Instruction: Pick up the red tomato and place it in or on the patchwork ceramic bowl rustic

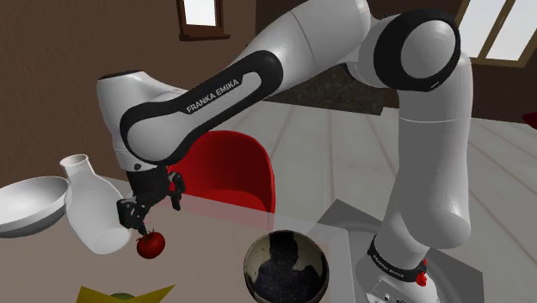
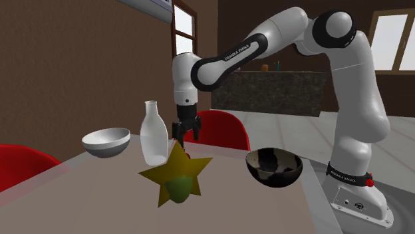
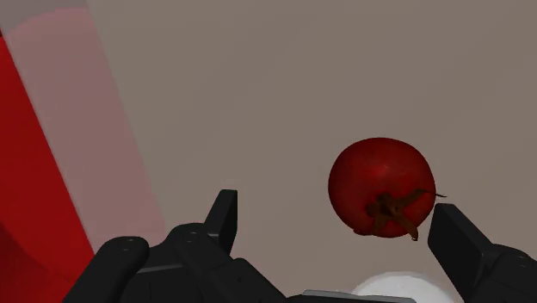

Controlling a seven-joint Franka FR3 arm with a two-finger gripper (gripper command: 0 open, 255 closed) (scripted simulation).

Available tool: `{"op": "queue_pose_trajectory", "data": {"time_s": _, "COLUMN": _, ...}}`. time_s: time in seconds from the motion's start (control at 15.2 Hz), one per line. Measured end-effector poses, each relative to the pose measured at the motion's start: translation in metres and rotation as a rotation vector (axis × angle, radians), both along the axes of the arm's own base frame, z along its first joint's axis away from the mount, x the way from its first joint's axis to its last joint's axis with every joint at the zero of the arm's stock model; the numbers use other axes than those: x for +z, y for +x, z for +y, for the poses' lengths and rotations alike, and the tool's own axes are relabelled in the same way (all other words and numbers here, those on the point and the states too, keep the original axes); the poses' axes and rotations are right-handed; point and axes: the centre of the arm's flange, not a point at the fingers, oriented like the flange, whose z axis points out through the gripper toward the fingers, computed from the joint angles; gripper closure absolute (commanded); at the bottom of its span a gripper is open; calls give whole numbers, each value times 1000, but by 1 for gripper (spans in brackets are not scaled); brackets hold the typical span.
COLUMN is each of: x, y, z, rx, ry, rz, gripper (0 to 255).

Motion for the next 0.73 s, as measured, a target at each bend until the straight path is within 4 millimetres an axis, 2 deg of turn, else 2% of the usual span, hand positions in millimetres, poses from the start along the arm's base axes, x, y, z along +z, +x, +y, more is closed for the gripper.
{"op": "queue_pose_trajectory", "data": {"time_s": 0.13, "x": -12, "y": 7, "z": 27, "rx": 13, "ry": -3, "rz": 2, "gripper": 0}}
{"op": "queue_pose_trajectory", "data": {"time_s": 0.2, "x": -15, "y": 7, "z": 33, "rx": 16, "ry": -5, "rz": 4, "gripper": 0}}
{"op": "queue_pose_trajectory", "data": {"time_s": 0.73, "x": -54, "y": 5, "z": 39, "rx": 19, "ry": -6, "rz": 4, "gripper": 0}}
